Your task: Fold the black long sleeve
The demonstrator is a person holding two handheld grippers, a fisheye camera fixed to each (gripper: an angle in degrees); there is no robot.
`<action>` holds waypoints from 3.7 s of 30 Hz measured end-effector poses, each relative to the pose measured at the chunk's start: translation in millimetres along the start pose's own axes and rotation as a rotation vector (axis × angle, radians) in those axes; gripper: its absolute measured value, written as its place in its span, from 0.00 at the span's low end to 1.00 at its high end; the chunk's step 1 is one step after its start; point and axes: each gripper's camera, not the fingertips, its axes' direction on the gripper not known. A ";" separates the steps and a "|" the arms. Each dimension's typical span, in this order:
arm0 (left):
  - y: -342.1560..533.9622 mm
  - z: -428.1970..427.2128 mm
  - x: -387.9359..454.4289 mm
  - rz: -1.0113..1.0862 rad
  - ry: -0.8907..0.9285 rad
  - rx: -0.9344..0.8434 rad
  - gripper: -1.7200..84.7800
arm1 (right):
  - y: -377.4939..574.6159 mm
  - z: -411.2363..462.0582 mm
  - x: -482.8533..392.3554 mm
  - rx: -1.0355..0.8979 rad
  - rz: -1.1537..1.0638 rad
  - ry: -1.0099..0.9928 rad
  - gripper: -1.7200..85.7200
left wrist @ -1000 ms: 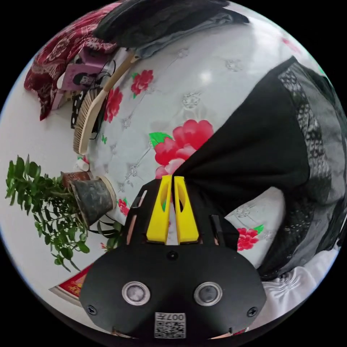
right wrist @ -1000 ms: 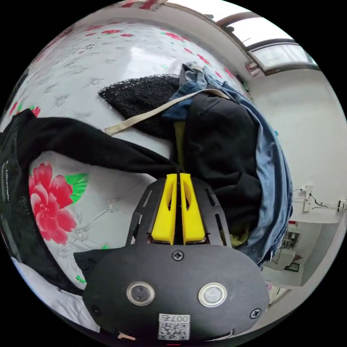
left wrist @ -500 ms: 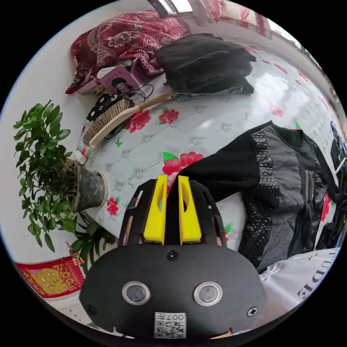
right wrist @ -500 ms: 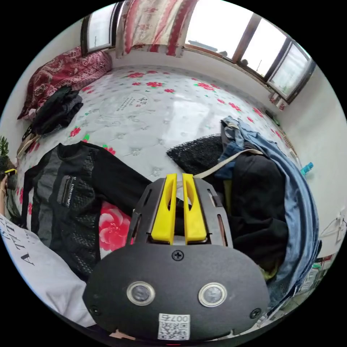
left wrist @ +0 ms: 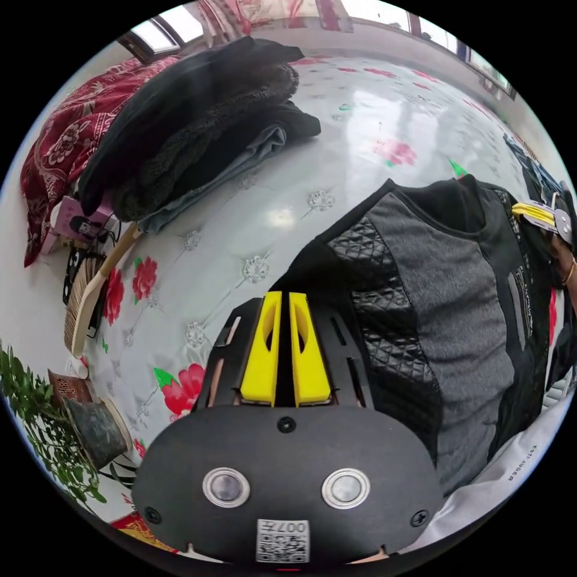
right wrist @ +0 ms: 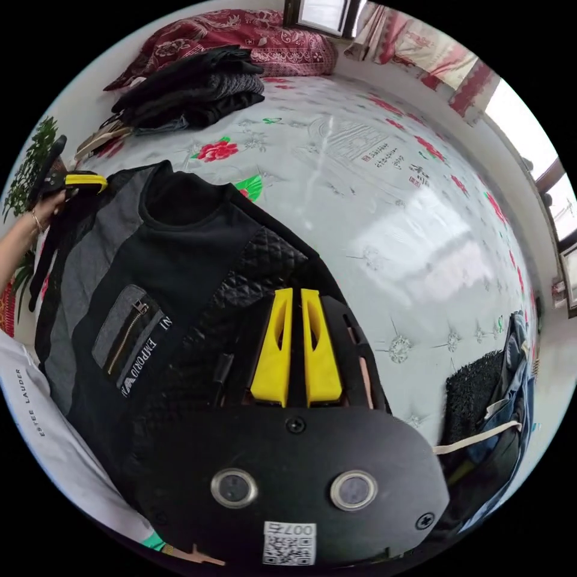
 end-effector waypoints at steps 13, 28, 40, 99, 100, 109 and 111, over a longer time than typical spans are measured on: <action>151.9 -79.4 -50.0 -0.341 0.081 0.195 0.08 | 92.5 -85.1 6.2 0.225 0.255 -0.092 0.02; 390.7 -85.4 -31.5 -0.197 -0.271 -0.083 0.03 | 223.0 -126.6 -113.8 0.113 0.233 -0.360 0.02; 474.0 -225.3 -187.7 -0.686 -0.123 0.321 0.01 | 283.5 -144.6 -179.5 0.070 0.190 -0.332 0.02; 91.7 -34.6 216.8 0.364 0.118 0.062 0.05 | 396.7 -149.0 -118.4 -0.055 0.495 -0.498 0.04; 94.1 -38.6 209.7 0.345 0.125 0.073 0.06 | 402.0 -134.2 -118.3 -0.110 0.526 -0.548 0.05; 156.5 -57.3 160.3 0.283 0.243 0.195 0.08 | 419.2 -175.9 -34.3 0.128 0.796 -0.348 0.10; 143.6 -55.7 159.5 0.292 0.216 0.209 0.08 | 415.6 -160.7 -16.1 0.139 0.860 -0.387 0.10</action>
